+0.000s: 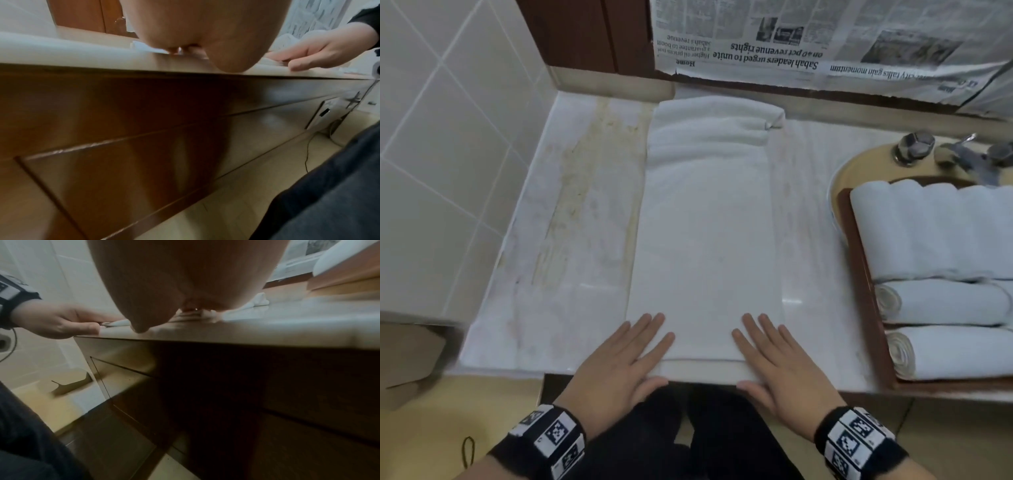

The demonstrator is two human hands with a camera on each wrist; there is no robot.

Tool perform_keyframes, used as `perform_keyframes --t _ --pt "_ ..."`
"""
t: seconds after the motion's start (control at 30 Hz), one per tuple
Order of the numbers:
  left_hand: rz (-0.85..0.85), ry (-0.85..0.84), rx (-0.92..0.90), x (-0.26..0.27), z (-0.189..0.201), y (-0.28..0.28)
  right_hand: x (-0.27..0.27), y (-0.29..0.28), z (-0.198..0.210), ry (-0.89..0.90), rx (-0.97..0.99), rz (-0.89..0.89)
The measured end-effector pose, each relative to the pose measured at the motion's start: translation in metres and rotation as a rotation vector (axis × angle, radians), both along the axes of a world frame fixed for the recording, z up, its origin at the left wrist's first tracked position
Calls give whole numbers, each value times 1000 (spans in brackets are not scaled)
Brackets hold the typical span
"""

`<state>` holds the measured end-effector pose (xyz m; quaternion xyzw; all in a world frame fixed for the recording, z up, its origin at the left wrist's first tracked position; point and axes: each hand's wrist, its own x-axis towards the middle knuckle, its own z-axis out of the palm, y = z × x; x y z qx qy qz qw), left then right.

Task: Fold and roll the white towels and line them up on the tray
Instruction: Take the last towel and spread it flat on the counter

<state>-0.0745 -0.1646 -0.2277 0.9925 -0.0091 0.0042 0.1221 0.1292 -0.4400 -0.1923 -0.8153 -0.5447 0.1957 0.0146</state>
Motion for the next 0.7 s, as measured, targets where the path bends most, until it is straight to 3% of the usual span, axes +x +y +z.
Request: perform_keyframes --t 0.17,0.33,0.57,0.7 --pt "61 -169 -84 -14 -3 -4 -4 -25 -16 46 265 -10" --pt "62 -222 -152 -24 -6 -8 0 -37 -24 63 519 18" --pt "78 -233 -85 -23 2 0 2 -42 -19 114 497 -17" --pt "108 -259 -106 -13 10 2 15 -33 2 248 357 -190"
